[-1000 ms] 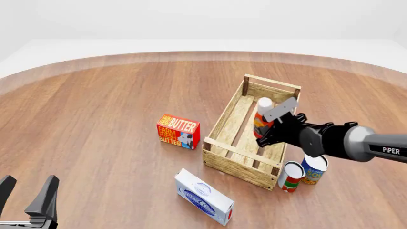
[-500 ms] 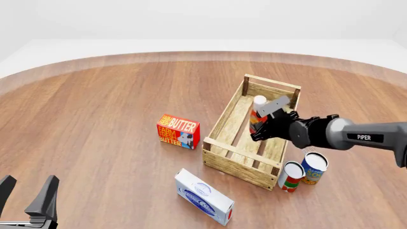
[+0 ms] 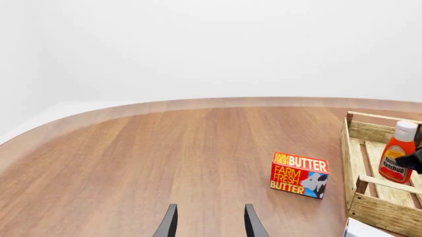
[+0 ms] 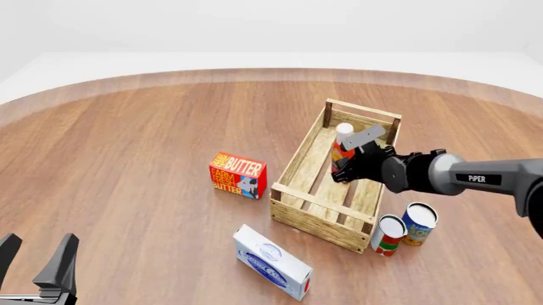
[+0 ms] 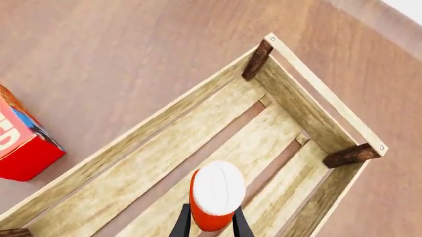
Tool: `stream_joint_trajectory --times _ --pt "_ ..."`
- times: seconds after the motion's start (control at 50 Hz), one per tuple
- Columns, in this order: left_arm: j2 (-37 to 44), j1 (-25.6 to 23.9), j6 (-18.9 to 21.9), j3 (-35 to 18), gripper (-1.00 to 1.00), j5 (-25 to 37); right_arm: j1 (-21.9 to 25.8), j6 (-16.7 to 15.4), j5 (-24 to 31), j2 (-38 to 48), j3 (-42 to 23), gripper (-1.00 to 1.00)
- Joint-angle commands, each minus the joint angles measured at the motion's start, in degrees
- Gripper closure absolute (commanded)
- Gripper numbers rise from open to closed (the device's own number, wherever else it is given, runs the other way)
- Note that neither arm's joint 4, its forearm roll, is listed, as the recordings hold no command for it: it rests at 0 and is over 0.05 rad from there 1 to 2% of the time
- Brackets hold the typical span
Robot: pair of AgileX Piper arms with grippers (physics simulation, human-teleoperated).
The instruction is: Pick up the ketchup, and put it in the wooden tray.
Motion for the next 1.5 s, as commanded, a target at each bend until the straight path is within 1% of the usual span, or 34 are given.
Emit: stream_joint_trajectory --times 0.02,0.1,0.26,0.28,0.54,0.86,0.94,0.96,0.98,1.0,1.04,1.16,1.26,1.34,1.5 --pt "0.0 0.0 0.0 0.0 -1.0 0.0 -0.28 1.32 0.28 3.26 0.34 1.0" --pt "0.0 0.0 0.0 0.0 -1.0 0.0 -0.43 1.47 0.92 3.38 -0.13 1.0" --pt "0.0 0.0 0.0 0.0 -1.0 0.0 -0.69 1.48 -0.28 4.69 0.36 1.0" --pt "0.0 0.0 0.0 0.0 -1.0 0.0 -0.82 1.54 -0.48 4.77 0.52 -1.0" --pt "0.0 0.0 0.0 0.0 -1.0 0.0 -1.44 1.74 -1.83 5.42 1.29 -1.0" --pt "0.0 0.0 0.0 0.0 -1.0 0.0 -2.11 1.27 -1.39 2.29 2.07 -1.0" --pt "0.0 0.0 0.0 0.0 -1.0 0.0 -2.28 1.24 -1.7 1.09 2.96 -1.0" --pt "0.0 0.0 0.0 0.0 -1.0 0.0 -2.52 0.63 -2.09 0.63 3.47 -1.0" --pt "0.0 0.0 0.0 0.0 -1.0 0.0 -3.24 -0.75 -3.08 -0.33 4.64 -1.0" --pt "0.0 0.0 0.0 0.0 -1.0 0.0 -3.28 -0.82 -3.12 -0.78 4.92 -1.0" --pt "0.0 0.0 0.0 0.0 -1.0 0.0 -2.92 -0.37 -2.82 -1.54 5.14 -1.0" --pt "0.0 0.0 0.0 0.0 -1.0 0.0 -2.8 -0.9 -2.59 -4.43 6.23 -1.0" --pt "0.0 0.0 0.0 0.0 -1.0 0.0 -1.86 -0.61 -1.57 -6.37 6.31 -1.0" --pt "0.0 0.0 0.0 0.0 -1.0 0.0 -1.88 -1.45 -1.82 -8.06 7.17 -1.0" --pt "0.0 0.0 0.0 0.0 -1.0 0.0 -0.74 -0.61 -1.28 -11.11 8.59 -1.0"
